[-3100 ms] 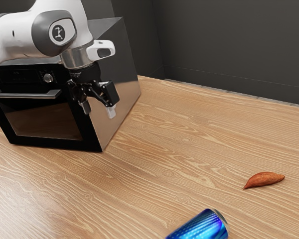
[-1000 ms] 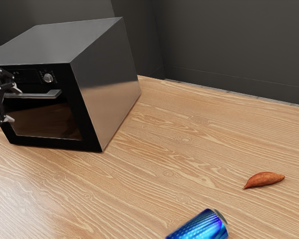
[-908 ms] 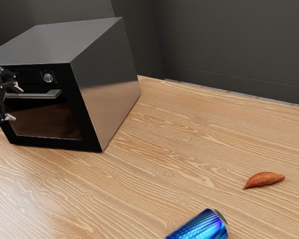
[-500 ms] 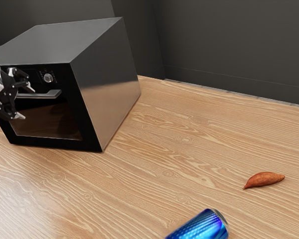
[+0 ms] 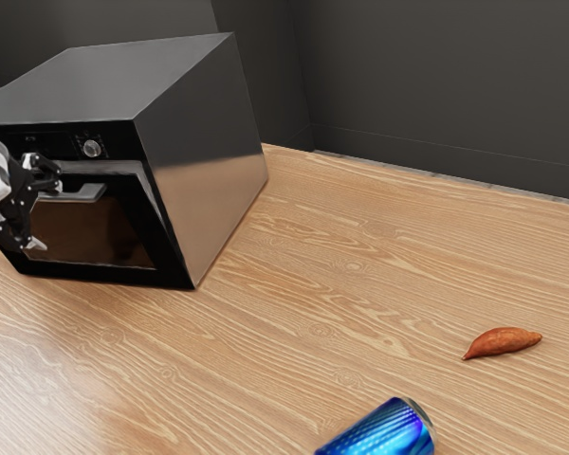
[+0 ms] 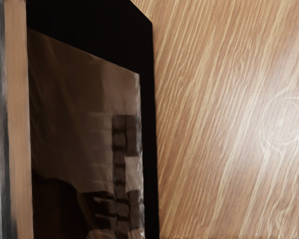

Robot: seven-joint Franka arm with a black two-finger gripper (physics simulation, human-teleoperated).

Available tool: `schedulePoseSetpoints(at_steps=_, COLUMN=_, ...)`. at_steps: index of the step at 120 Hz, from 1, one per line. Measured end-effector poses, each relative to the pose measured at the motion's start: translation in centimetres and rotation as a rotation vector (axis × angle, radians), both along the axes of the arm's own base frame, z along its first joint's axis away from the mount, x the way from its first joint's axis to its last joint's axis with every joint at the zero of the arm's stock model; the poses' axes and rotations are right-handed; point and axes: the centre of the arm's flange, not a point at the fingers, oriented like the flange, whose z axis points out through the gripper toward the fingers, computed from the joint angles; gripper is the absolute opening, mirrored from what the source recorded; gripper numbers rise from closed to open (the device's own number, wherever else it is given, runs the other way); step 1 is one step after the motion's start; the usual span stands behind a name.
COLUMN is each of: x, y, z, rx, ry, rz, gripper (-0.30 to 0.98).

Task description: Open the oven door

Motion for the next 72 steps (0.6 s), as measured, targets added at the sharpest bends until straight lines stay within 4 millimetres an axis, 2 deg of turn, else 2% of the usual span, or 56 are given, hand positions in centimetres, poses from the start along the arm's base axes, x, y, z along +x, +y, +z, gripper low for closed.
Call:
schedulePoseSetpoints(at_steps=2, x=-1.2, y=-1.1, z=-0.6, rx=0.010, ry=0.011, rz=-0.005, gripper=0.69)
schedulePoseSetpoints(at_steps=7, x=-5.3, y=-4.9, z=-1.6, rx=0.029, ry=0.007, rz=-0.034, gripper=0.55)
schedulePoseSetpoints(at_steps=8, x=-6.4, y=-5.7, z=-1.7, rx=0.035, ry=0.001, rz=-0.039, gripper=0.39)
schedulePoseSetpoints(at_steps=9, x=-7.5, y=-6.7, z=-1.7, rx=0.043, ry=-0.005, rz=-0.045, gripper=0.14)
schedulePoseSetpoints(at_steps=14, x=-11.6, y=-12.9, z=-0.8, rx=0.124, ry=-0.056, rz=-0.105, gripper=0.27)
schedulePoseSetpoints(at_steps=16, x=-12.5, y=-17.0, z=0.8, rx=0.190, ry=-0.086, rz=-0.166, gripper=0.31)
schedulePoseSetpoints(at_steps=19, x=-13.8, y=-23.0, z=4.7, rx=0.298, ry=-0.151, rz=-0.247, gripper=0.37)
schedulePoseSetpoints(at_steps=22, x=-15.2, y=-27.5, z=8.5, rx=0.373, ry=-0.216, rz=-0.303, gripper=0.41)
schedulePoseSetpoints(at_steps=26, x=-15.5, y=-31.2, z=13.8, rx=0.411, ry=-0.278, rz=-0.323, gripper=0.46)
schedulePoseSetpoints(at_steps=28, x=-14.8, y=-32.3, z=16.1, rx=0.411, ry=-0.291, rz=-0.317, gripper=0.48)
schedulePoseSetpoints(at_steps=30, x=-13.0, y=-33.0, z=18.7, rx=0.400, ry=-0.294, rz=-0.292, gripper=0.50)
schedulePoseSetpoints(at_steps=33, x=-8.7, y=-33.3, z=23.1, rx=0.367, ry=-0.287, rz=-0.222, gripper=0.53)
schedulePoseSetpoints(at_steps=36, x=-3.9, y=-33.0, z=25.8, rx=0.314, ry=-0.261, rz=-0.142, gripper=0.55)
schedulePoseSetpoints(at_steps=38, x=-0.7, y=-32.0, z=26.4, rx=0.266, ry=-0.240, rz=-0.083, gripper=0.56)
schedulePoseSetpoints(at_steps=41, x=3.3, y=-29.7, z=26.1, rx=0.179, ry=-0.207, rz=0.006, gripper=0.58)
schedulePoseSetpoints(at_steps=45, x=6.5, y=-26.8, z=24.9, rx=0.072, ry=-0.169, rz=0.107, gripper=0.60)
schedulePoseSetpoints(at_steps=52, x=9.4, y=-22.6, z=22.3, rx=-0.068, ry=-0.100, rz=0.271, gripper=0.62)
schedulePoseSetpoints(at_steps=60, x=12.8, y=-18.2, z=16.5, rx=-0.177, ry=0.032, rz=0.454, gripper=0.64)
schedulePoseSetpoints(at_steps=63, x=14.5, y=-16.8, z=13.3, rx=-0.203, ry=0.096, rz=0.516, gripper=0.65)
schedulePoseSetpoints(at_steps=67, x=16.2, y=-16.4, z=9.9, rx=-0.232, ry=0.169, rz=0.571, gripper=0.66)
schedulePoseSetpoints(at_steps=72, x=17.4, y=-17.8, z=7.6, rx=-0.258, ry=0.226, rz=0.606, gripper=0.66)
